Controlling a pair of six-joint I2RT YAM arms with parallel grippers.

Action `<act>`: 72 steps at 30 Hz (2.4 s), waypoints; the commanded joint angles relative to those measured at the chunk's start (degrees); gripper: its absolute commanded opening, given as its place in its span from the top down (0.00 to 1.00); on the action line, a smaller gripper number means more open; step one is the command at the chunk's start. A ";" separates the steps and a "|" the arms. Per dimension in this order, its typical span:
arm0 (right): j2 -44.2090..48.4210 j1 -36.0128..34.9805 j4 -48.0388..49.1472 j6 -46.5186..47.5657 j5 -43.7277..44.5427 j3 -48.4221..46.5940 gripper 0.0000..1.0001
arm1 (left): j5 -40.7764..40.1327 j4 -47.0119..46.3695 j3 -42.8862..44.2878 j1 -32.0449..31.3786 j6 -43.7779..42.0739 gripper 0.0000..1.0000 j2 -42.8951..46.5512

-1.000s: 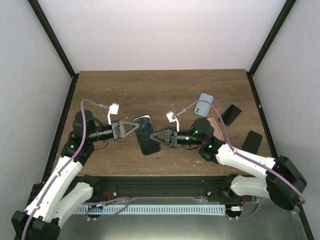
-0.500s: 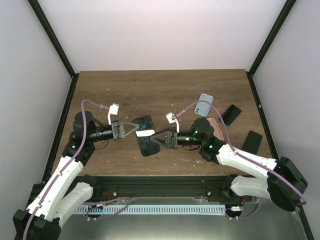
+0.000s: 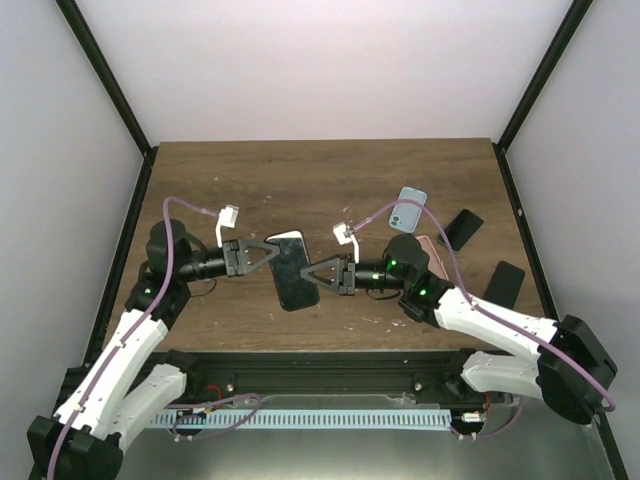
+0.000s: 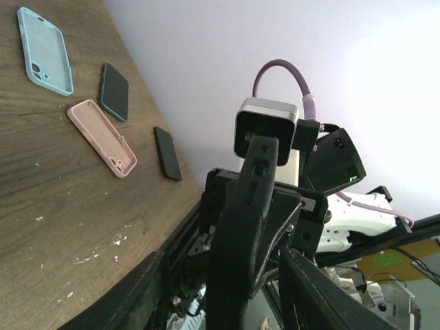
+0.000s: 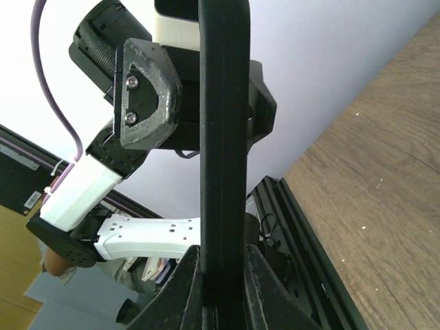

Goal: Put the phone into the phone case

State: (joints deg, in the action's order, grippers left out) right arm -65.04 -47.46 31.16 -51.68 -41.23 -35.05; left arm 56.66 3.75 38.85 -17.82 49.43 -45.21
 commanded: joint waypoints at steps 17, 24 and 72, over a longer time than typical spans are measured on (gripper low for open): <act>0.62 -0.42 -2.82 3.95 10.56 -6.66 0.99 | -2.81 4.24 -1.68 -0.02 -4.42 0.97 -2.31; 0.02 -0.12 -8.59 6.73 15.83 -7.91 0.99 | -8.29 14.07 2.96 -0.06 -11.47 0.54 -2.92; -16.96 10.14 16.46 -20.11 5.87 -7.02 0.99 | -5.50 -25.10 -11.38 -1.51 20.87 0.32 -14.09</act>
State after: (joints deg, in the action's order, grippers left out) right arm -83.59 -36.36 41.78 -70.89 -36.73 -41.08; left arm 50.33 -14.06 29.28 -18.85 66.13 -58.30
